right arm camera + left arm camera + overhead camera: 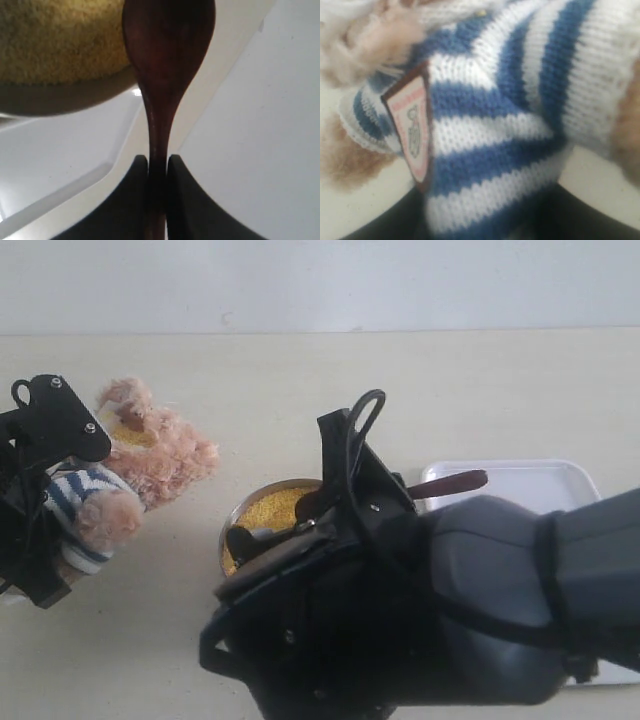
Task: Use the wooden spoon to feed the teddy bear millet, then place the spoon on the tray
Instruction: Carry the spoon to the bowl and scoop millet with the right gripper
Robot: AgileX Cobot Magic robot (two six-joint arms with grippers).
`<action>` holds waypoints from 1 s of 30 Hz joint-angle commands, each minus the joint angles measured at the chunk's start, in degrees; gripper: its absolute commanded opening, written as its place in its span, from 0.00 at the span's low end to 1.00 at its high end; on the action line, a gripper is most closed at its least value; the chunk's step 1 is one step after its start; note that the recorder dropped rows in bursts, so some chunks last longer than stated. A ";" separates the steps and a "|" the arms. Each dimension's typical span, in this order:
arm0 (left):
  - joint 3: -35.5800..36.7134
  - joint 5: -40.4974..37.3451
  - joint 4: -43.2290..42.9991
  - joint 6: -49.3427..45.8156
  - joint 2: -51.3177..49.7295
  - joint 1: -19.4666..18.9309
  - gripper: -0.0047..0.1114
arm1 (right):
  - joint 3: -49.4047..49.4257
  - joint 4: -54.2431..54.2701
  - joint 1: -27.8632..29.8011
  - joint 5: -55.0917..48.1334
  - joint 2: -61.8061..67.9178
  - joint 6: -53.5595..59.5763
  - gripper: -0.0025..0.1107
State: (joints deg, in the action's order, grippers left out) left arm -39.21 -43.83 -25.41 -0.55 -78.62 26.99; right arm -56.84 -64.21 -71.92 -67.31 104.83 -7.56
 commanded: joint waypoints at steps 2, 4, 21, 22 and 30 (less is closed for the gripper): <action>-0.42 0.99 0.16 0.12 -0.02 -0.10 0.07 | -3.04 5.68 -0.06 2.73 -0.11 5.10 0.02; -0.42 0.99 0.16 0.12 -0.02 -0.10 0.07 | -3.25 6.02 -0.06 2.22 0.47 5.75 0.02; -0.42 1.98 0.83 0.12 -0.02 -0.10 0.07 | -9.04 16.04 0.04 1.58 3.76 8.14 0.02; -0.42 1.98 0.83 0.12 -0.02 -0.10 0.07 | -9.93 17.28 0.04 1.58 3.76 8.17 0.02; -0.42 1.76 1.04 0.12 -0.02 -0.10 0.07 | -14.69 32.52 5.77 0.95 3.76 9.71 0.02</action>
State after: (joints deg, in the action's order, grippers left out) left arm -39.21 -42.70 -24.42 -0.55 -78.62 26.99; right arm -70.53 -37.40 -68.99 -65.58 108.59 1.56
